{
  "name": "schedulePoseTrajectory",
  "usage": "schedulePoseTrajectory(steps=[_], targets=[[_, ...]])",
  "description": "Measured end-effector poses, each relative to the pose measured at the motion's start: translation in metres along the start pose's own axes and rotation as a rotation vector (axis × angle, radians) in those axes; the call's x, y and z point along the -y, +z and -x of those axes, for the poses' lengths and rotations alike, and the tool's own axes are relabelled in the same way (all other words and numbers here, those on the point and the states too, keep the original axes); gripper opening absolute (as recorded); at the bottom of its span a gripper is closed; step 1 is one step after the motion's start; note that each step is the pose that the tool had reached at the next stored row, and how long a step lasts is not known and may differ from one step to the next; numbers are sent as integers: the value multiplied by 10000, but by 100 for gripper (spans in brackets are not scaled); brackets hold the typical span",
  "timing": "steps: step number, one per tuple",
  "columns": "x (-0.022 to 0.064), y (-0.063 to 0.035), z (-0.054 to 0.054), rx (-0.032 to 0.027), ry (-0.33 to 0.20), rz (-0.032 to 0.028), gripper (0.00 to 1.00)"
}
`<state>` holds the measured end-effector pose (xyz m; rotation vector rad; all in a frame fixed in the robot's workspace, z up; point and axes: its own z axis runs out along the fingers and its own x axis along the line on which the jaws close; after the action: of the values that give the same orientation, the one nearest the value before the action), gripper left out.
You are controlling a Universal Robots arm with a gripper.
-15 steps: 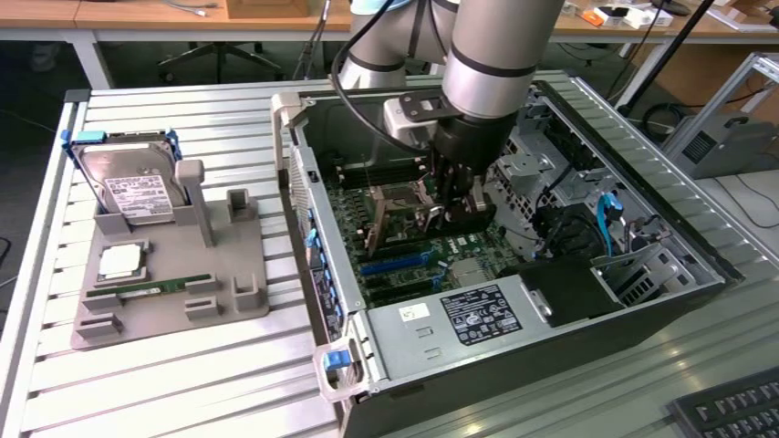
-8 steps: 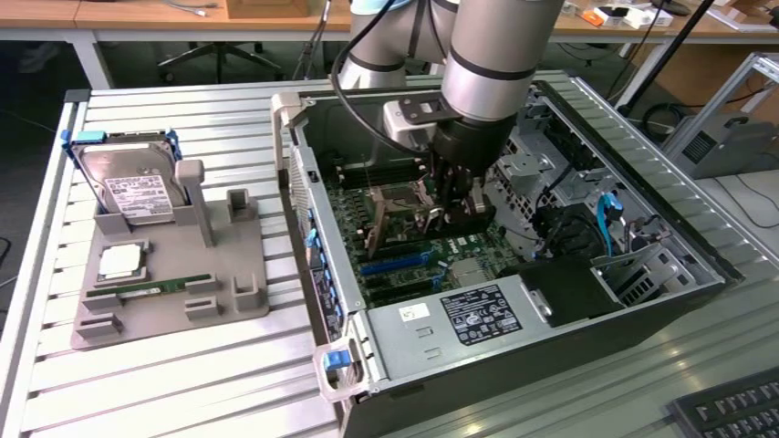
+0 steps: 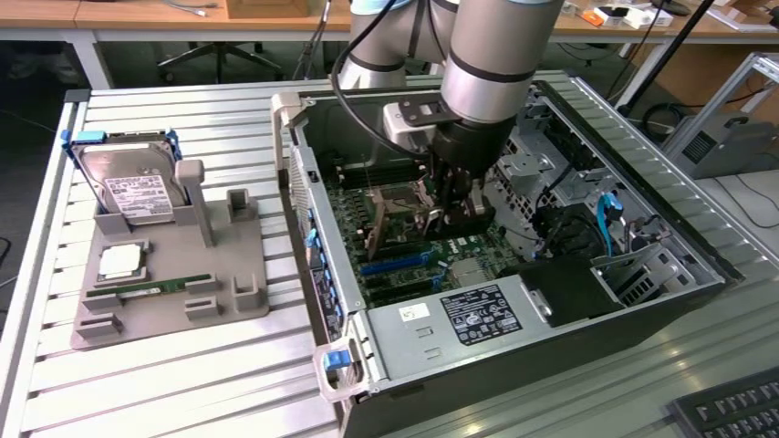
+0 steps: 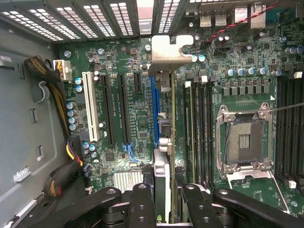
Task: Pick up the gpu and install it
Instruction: 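Insert the gpu into the slot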
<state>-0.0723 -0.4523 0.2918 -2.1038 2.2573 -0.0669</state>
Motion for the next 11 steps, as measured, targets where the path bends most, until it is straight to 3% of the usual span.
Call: schedulePoseTrajectory(steps=[11], targets=[[-2, 31, -1, -23, -2, -2, 27]])
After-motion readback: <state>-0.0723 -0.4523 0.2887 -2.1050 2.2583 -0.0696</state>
